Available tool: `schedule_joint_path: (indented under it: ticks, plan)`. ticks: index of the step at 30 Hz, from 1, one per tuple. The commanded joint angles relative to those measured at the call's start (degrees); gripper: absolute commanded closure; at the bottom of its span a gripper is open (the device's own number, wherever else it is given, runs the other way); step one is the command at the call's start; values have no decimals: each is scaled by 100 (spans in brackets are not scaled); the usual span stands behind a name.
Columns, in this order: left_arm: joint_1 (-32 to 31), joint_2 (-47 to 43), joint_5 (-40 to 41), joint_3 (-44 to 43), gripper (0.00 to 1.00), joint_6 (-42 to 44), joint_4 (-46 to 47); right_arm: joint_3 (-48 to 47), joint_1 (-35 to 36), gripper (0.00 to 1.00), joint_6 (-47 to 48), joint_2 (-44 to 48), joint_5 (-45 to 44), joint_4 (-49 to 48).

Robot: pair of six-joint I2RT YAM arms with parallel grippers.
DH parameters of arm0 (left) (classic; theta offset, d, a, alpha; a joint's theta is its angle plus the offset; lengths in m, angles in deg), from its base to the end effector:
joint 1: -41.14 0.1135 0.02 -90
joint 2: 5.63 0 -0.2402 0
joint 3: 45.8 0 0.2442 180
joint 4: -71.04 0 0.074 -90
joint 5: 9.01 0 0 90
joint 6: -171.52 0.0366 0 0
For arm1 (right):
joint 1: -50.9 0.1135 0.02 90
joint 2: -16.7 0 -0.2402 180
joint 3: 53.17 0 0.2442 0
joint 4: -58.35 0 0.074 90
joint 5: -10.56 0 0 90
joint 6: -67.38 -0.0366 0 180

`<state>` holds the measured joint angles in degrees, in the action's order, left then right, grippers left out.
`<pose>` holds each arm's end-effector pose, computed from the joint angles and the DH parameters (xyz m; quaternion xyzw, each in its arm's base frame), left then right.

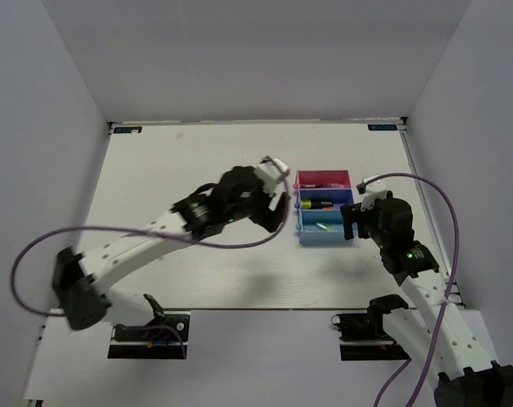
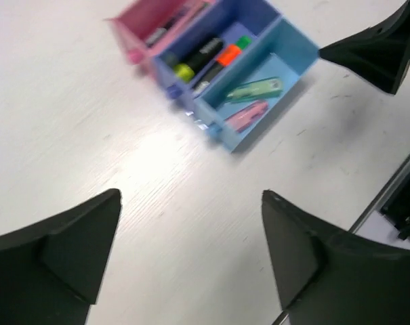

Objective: Sort the stationery into containers
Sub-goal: Reset both arms

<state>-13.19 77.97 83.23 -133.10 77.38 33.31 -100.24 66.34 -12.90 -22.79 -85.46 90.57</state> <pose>0.1927 -0.2661 0.3061 0.3662 0.8035 -0.2141 0.4178 0.1717 0.0434 0.2524 -0.1554 0.8265 -0.0172 0.5407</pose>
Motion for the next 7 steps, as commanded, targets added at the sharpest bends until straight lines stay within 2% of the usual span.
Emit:
schedule_joint_path:
  ticks: [1, 2, 3, 4, 7]
  plan:
    - [202, -1264, 971, 976, 0, -579, -276, -223, -24, 10, -513, -6, 391, 37]
    - [299, -1832, 1015, 1423, 0, -649, -538, -240, -24, 10, -602, -33, 443, 72]
    - [352, -2012, 1224, 1628, 0, -693, -593, -232, -6, 10, -602, -42, 505, 98]
    - [413, -2196, 1235, 2283, 0, -711, -715, -223, -24, 10, -576, -103, 767, 107]
    - [835, -3311, 1007, 2885, 0, -685, -699, -292, -24, 10, -366, -252, 1180, 169]
